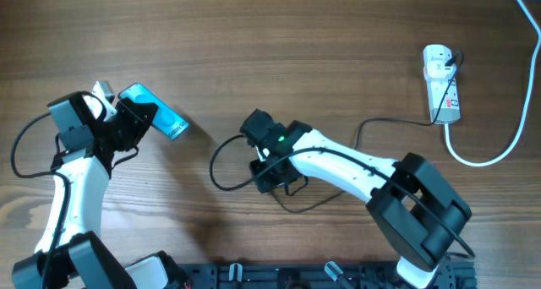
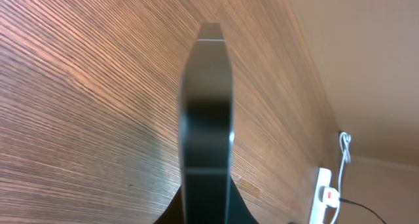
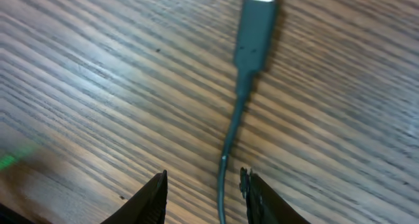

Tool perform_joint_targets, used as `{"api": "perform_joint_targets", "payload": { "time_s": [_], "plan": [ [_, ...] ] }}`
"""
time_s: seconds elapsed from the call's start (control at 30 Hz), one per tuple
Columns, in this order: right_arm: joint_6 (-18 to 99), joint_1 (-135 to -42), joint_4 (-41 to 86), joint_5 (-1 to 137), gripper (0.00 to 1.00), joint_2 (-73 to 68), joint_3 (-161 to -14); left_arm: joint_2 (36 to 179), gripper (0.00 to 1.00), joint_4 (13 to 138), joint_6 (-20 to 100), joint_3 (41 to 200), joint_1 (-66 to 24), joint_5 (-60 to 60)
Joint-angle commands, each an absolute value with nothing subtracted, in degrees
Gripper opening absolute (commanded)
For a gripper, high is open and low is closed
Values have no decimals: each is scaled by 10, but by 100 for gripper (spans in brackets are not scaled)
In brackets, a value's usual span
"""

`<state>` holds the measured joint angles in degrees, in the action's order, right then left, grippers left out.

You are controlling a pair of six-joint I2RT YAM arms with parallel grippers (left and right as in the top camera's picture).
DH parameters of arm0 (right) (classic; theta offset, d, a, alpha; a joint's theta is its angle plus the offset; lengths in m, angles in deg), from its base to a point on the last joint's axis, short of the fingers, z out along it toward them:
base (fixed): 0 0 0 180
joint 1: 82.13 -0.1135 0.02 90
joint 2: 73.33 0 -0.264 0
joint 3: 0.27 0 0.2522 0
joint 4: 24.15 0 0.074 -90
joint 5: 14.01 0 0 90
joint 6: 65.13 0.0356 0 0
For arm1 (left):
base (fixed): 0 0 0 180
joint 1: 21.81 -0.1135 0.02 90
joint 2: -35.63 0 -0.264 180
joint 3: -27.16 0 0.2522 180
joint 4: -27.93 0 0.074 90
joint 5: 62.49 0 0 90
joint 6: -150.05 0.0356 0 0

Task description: Plug charger to phone and switch on socket

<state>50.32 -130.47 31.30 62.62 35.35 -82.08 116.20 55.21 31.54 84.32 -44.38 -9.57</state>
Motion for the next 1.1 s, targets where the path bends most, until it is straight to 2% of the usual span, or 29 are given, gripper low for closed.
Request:
{"api": "perform_joint_targets", "payload": {
  "time_s": [0.0,0.07,0.27,0.37,0.43,0.53,0.6,1.07],
  "plan": [
    [509,-1319,313,653,39,364,-820,1160,4,548,337,850,-441,-84],
    [510,-1323,315,657,38,366,-820,1160,4,548,337,850,-441,-84],
    [509,-1324,324,657,17,369,-820,1160,4,548,337,850,-441,-84],
    [510,-1324,334,657,15,369,-820,1160,4,548,337,850,-441,-84],
    [511,-1324,344,656,17,369,-821,1160,4,548,337,850,-441,-84],
    [517,-1324,359,655,34,369,-822,1160,4,549,326,850,-441,-84],
    [516,-1324,369,649,39,369,-822,1160,4,550,326,850,-441,-84],
    [518,-1324,412,630,40,369,-821,1160,4,551,326,850,-441,-84]
  ]
}}
